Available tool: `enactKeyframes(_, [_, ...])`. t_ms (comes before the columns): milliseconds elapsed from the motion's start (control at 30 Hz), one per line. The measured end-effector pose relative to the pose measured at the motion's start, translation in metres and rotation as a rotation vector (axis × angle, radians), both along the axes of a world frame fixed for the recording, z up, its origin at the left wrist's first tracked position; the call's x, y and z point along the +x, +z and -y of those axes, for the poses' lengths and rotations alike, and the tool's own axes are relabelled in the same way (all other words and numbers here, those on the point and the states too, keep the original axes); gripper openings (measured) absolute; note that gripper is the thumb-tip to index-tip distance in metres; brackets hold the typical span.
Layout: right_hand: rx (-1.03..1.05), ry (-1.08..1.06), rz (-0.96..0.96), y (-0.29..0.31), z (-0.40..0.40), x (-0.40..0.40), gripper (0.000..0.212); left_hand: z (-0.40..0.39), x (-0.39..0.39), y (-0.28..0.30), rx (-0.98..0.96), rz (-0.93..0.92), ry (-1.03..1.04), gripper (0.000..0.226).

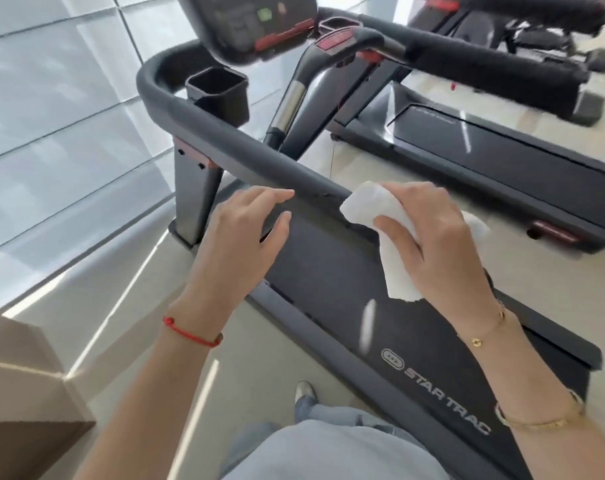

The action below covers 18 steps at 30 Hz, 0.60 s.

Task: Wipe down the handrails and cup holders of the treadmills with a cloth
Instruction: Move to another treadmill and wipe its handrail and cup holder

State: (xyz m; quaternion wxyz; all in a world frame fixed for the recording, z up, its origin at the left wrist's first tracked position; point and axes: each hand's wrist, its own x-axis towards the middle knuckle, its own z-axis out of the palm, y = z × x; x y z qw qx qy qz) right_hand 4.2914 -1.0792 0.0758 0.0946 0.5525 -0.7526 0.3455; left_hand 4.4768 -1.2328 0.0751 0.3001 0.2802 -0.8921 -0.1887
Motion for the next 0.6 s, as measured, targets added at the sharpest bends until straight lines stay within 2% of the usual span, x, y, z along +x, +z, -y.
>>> enactKeyframes(67, [0.03,-0.06,-0.028,0.0,0.016,-0.012,0.039,0.019,-0.02,0.001,0.002,0.008,-0.055,0.029])
enactKeyframes(200, [0.245,-0.21,0.081,-0.017,0.039,-0.019,0.047,0.053,-0.05,-0.004,0.012,0.041,-0.16,0.03])
enactKeyframes(267, [0.306,-0.281,0.077,-0.028,0.043,-0.02,0.047,0.071,-0.059,-0.01,0.016,0.062,-0.204,0.031])
enactKeyframes(500, [0.398,-0.438,0.001,-0.034,0.108,-0.004,0.036,0.131,-0.08,-0.026,-0.038,0.174,-0.325,0.032])
enactKeyframes(600, [0.331,-0.521,-0.043,-0.037,0.121,0.006,0.03,0.146,-0.085,-0.032,-0.059,0.21,-0.412,0.03])
